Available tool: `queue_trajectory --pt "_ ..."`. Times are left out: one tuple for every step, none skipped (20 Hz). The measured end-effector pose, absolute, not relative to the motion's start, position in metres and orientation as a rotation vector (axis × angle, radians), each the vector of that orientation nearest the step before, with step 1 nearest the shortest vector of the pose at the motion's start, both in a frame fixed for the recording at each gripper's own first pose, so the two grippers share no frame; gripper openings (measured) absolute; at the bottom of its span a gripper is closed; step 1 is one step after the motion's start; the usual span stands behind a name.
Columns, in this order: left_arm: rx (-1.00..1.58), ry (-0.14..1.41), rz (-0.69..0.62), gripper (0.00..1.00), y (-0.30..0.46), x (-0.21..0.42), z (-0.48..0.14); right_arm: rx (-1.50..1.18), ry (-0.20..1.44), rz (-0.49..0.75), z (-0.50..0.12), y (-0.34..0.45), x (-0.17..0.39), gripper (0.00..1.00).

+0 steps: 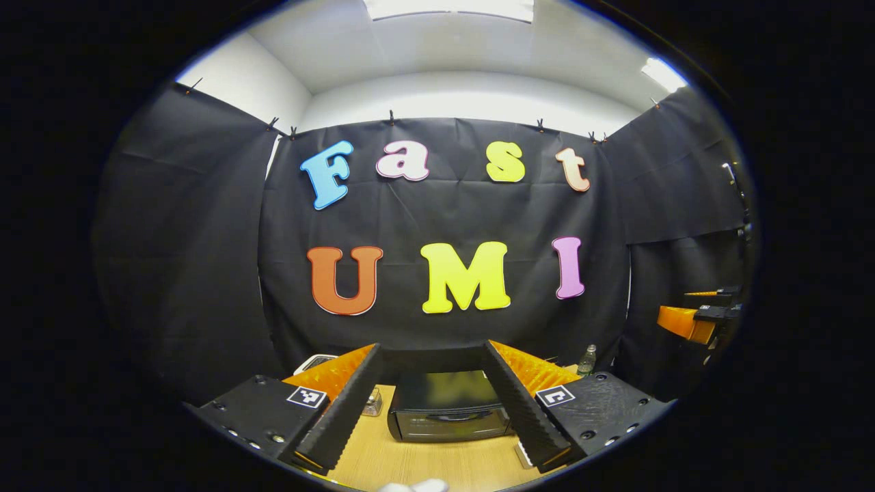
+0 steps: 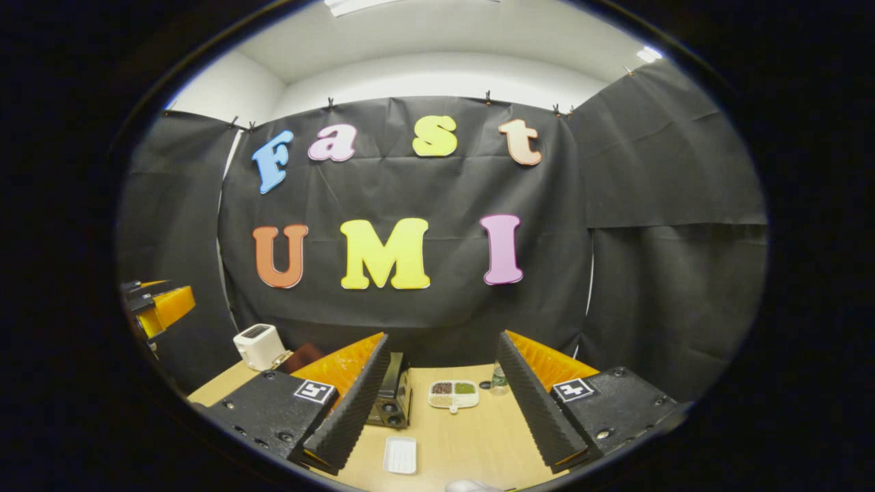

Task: Open the electric oven with the left hand, put the food in, and close the electric oven.

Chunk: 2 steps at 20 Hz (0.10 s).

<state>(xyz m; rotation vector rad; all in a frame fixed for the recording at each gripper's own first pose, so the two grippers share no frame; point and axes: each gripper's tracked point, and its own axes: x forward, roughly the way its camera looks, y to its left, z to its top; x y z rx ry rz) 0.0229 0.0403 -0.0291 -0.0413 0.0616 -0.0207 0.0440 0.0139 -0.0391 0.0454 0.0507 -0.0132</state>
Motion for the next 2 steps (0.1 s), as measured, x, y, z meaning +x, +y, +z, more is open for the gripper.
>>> queue_trajectory --pt "-0.042 0.064 -0.022 0.95 0.0405 0.023 -0.0295 0.046 0.048 -0.012 -0.0381 0.0148 0.0446 0.95" --pt "-0.046 0.058 -0.021 0.95 0.0403 0.023 -0.0279 0.047 0.05 -0.012 -0.0374 0.0149 0.0442 0.95"
